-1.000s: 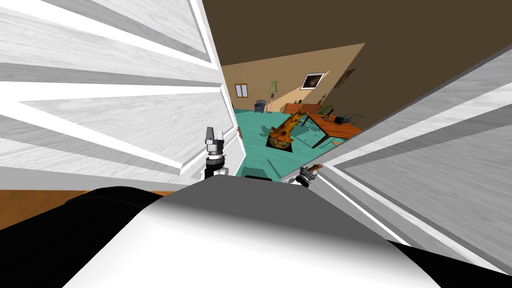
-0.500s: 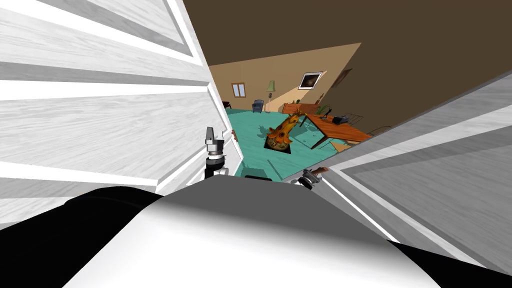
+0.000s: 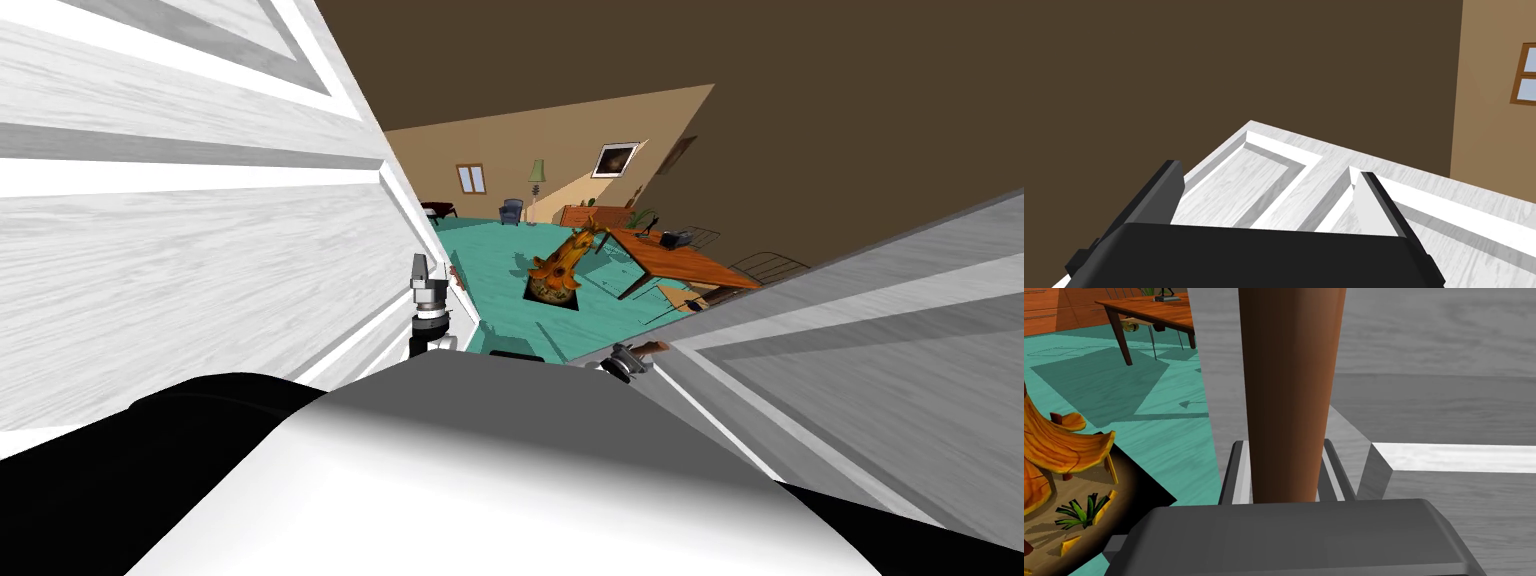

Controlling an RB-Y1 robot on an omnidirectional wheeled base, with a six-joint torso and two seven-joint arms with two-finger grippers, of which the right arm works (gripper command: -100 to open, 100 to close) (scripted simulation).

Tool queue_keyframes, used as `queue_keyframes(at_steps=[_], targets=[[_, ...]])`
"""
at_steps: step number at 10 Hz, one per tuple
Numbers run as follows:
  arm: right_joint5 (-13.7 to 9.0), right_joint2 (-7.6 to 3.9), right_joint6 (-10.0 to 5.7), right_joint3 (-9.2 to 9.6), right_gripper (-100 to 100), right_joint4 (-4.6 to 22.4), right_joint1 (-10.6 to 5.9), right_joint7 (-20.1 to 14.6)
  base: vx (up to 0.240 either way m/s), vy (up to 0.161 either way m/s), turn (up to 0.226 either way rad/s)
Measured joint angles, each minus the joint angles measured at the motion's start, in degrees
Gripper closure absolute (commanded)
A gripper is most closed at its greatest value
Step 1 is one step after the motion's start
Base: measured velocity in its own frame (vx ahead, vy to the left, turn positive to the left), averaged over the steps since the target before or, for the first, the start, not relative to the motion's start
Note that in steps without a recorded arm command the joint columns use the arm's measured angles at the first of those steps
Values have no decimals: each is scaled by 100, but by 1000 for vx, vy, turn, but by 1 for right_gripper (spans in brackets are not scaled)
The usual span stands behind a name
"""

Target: Push the door open

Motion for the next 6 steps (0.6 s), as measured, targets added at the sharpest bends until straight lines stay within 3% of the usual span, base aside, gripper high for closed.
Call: queue_keyframes(at_steps=[1, 6], targets=[[-38, -39, 23, -63, 100, 30, -32, 21, 221, -66, -66], [-220, -8, 38, -395, 100, -89, 97, 143, 201, -49, -70]])
